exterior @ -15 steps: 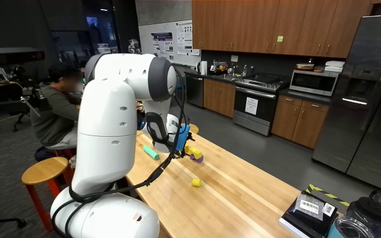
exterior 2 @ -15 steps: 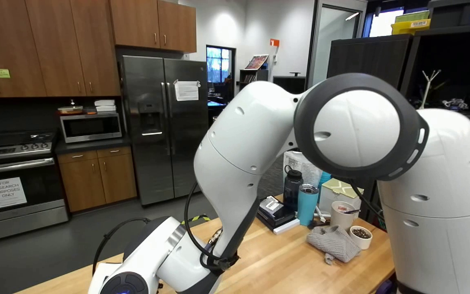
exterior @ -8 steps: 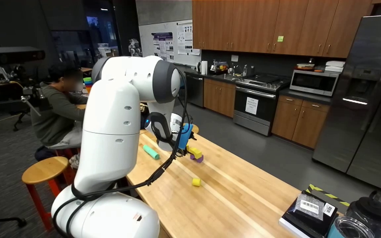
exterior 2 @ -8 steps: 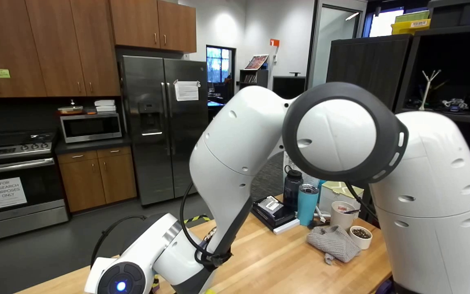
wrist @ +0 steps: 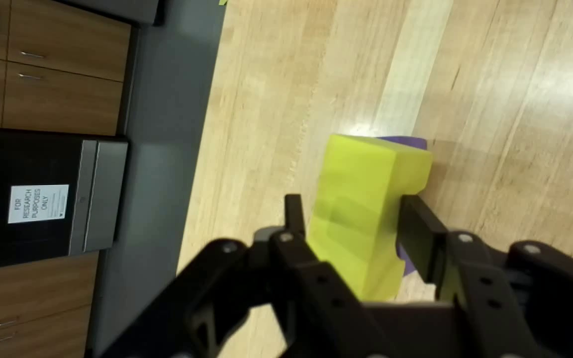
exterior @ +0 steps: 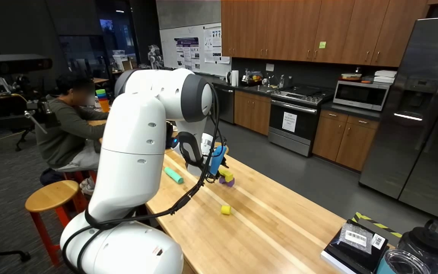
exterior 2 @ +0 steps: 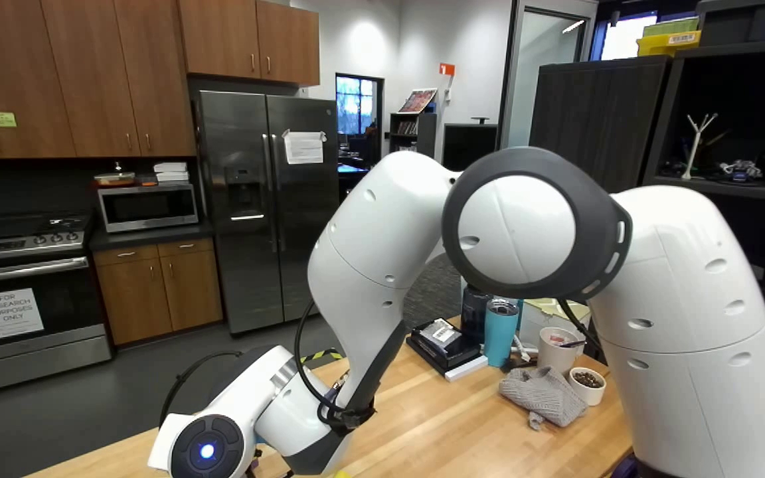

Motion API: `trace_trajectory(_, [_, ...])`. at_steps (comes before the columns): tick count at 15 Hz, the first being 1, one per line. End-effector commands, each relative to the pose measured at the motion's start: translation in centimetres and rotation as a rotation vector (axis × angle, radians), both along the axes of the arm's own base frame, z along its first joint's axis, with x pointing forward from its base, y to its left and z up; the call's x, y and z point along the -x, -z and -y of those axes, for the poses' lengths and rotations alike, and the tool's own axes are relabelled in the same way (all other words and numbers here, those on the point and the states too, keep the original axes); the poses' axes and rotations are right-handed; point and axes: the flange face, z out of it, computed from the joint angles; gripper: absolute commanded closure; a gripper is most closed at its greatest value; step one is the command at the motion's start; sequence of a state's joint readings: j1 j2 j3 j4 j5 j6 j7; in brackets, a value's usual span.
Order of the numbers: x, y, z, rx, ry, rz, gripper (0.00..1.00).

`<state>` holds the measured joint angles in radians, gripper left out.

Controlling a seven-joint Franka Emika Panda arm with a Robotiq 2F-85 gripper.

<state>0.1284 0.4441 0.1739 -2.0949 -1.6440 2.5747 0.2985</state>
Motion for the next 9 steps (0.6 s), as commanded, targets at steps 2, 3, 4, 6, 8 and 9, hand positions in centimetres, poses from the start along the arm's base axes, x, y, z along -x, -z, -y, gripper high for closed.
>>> trace_trajectory(2, [-0.35, -0.43, 0.73, -0.014, -0.011, -0.006, 0.86])
trace_trajectory(3, [-0.35, -0.44, 0.77, -0.016, -0.012, -0.006, 0.92])
trace_trajectory(4, [-0.3, -0.45, 0.81, -0.017, -0.012, -0.006, 1.0])
trace_trajectory(6, [-0.19, -0.48, 0.9, -0.019, -0.011, -0.004, 1.0])
trace_trajectory(8, [-0.18, -0.47, 1.01, -0.02, -0.01, -0.003, 1.0])
trace_trajectory(9, [-0.19, -0.5, 1.07, -0.02, -0.01, -0.003, 1.0])
